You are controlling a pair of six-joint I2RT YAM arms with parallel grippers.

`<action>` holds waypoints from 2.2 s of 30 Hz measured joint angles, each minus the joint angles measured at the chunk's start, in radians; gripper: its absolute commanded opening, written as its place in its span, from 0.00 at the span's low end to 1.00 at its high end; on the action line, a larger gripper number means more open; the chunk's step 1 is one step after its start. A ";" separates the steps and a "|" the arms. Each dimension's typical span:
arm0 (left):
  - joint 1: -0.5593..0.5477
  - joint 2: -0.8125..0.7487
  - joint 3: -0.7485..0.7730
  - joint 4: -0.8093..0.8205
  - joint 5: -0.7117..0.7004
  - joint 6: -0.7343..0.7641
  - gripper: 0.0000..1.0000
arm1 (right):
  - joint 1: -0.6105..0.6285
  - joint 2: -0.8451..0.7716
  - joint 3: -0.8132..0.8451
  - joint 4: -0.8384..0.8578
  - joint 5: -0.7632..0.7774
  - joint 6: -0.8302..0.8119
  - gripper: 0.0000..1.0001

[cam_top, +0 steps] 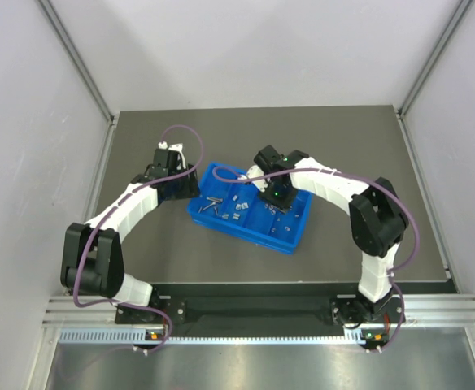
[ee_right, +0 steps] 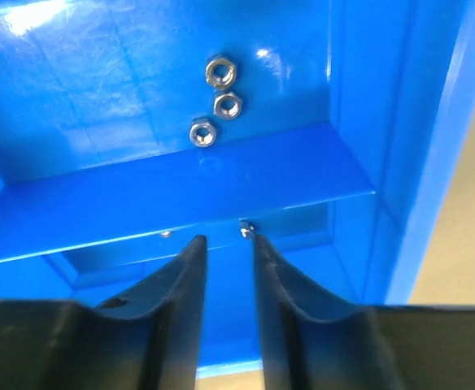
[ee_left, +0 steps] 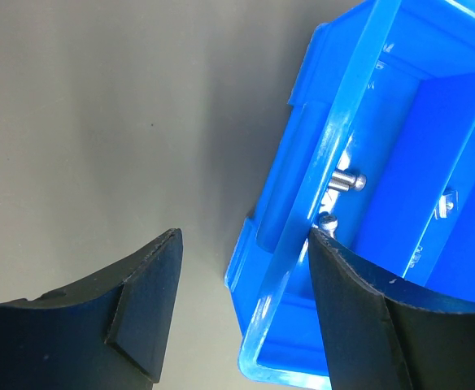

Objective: Sort the screws and nuts into containers

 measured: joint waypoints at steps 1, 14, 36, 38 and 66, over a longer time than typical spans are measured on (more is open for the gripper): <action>0.000 0.000 0.000 0.000 0.000 0.000 0.68 | 0.000 -0.002 -0.009 0.003 0.001 -0.001 0.39; 0.000 0.001 0.000 0.000 0.000 0.000 0.68 | -0.015 -0.013 -0.156 0.060 0.024 -0.002 0.50; -0.002 0.086 0.099 -0.074 0.002 -0.005 0.67 | -0.119 -0.162 -0.243 0.303 -0.107 0.183 0.55; -0.002 0.087 0.101 -0.076 0.002 -0.005 0.67 | -0.112 -0.162 -0.251 0.303 -0.092 0.186 0.54; -0.001 0.084 0.111 -0.096 -0.024 0.001 0.67 | -0.079 -0.109 -0.354 0.467 -0.050 0.103 0.57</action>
